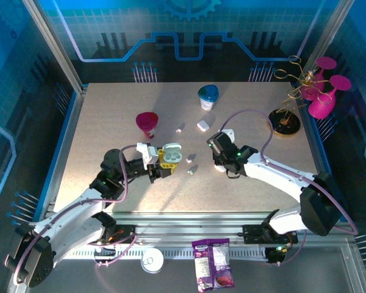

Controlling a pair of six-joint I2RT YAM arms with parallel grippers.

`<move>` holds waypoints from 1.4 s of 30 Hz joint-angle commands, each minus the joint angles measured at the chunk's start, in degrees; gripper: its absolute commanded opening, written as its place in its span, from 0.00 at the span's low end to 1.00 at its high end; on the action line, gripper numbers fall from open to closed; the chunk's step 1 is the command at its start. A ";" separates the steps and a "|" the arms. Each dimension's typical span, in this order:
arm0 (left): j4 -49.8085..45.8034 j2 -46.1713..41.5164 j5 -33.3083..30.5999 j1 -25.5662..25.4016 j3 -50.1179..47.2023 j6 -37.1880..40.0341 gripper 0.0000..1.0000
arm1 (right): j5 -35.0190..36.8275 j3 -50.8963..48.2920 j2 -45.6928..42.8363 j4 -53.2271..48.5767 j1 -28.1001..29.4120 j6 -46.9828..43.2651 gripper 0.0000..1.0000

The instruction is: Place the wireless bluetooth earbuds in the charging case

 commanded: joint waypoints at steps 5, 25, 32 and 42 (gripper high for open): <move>4.88 2.34 0.12 -0.97 1.35 0.46 0.25 | 2.50 1.40 -0.67 -2.01 0.83 1.87 0.21; 7.07 5.47 -0.69 -2.45 1.16 0.58 0.25 | 5.98 4.24 2.38 -8.19 1.05 12.99 0.19; 7.81 6.63 -1.38 -2.56 0.88 1.19 0.25 | 6.05 4.37 1.17 -8.10 1.40 13.83 0.18; 20.46 17.59 -9.23 -3.16 -0.06 2.40 0.25 | -2.62 1.96 -10.03 -4.76 3.79 13.42 0.19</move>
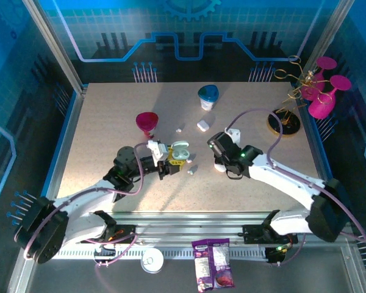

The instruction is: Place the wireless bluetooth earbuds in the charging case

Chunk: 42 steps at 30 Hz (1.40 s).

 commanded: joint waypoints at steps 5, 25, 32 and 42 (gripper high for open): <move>12.82 8.53 -7.02 -1.01 0.85 3.27 0.25 | -5.21 0.36 -8.05 4.04 4.10 -0.32 0.19; 17.72 16.83 -16.25 -4.96 3.35 10.81 0.25 | -12.75 8.96 -1.13 13.72 11.07 -3.86 0.18; 16.21 16.96 -16.48 -5.58 4.26 11.21 0.25 | -14.38 9.78 0.86 15.39 11.57 -4.30 0.17; 16.74 15.97 -16.36 -5.75 3.89 10.15 0.25 | -14.56 8.56 1.14 18.21 11.51 -4.22 0.17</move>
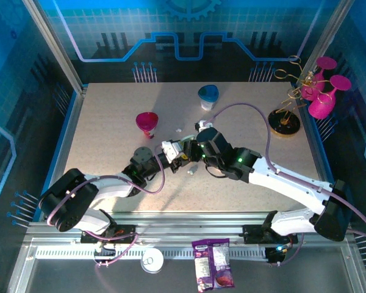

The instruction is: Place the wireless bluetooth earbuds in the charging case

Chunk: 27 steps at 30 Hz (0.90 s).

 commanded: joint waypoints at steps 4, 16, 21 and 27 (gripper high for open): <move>2.75 -1.39 0.01 -0.49 1.64 -0.73 0.25 | -0.20 -0.44 0.97 3.34 0.66 -0.20 0.17; 2.26 -3.11 -1.37 -0.56 2.00 -1.93 0.25 | -0.25 -2.29 0.18 3.09 0.69 -0.41 0.17; 2.02 -3.09 -2.52 -0.54 2.18 -2.12 0.25 | -0.09 -2.89 -0.46 3.00 0.71 -0.41 0.17; 1.78 -3.02 -2.68 -0.56 2.34 -2.39 0.25 | -0.56 -2.94 -0.43 3.41 0.83 -0.63 0.18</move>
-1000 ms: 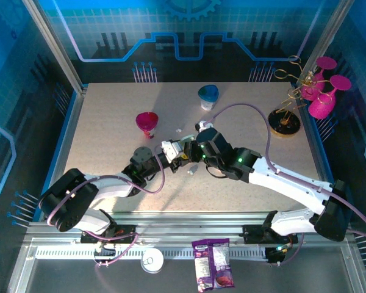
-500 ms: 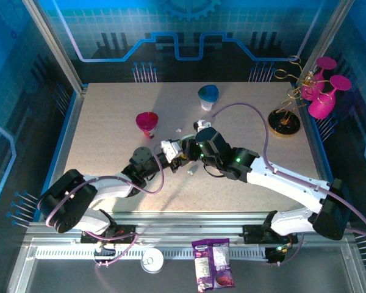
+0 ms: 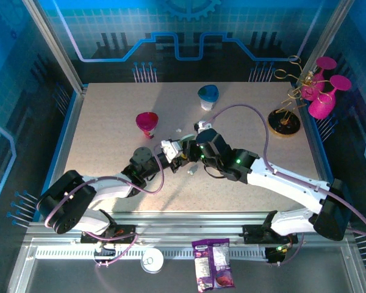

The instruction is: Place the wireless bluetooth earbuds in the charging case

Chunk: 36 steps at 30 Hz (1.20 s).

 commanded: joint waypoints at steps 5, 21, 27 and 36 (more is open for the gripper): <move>2.55 -1.80 -1.37 -0.25 2.26 -0.69 0.25 | 0.51 -1.02 -2.36 -0.17 0.89 -1.47 0.27; 4.38 -2.24 -0.55 0.13 0.46 -1.03 0.25 | 0.46 -5.70 -10.79 4.69 -0.56 -6.89 0.46; 1.08 -6.89 0.60 2.54 -1.92 -2.27 0.24 | -0.96 -11.37 -16.94 4.10 -4.17 -9.79 0.49; -6.61 -19.24 4.35 4.21 -6.89 -0.17 0.25 | -11.78 -21.40 -16.66 4.85 -15.96 -4.53 0.50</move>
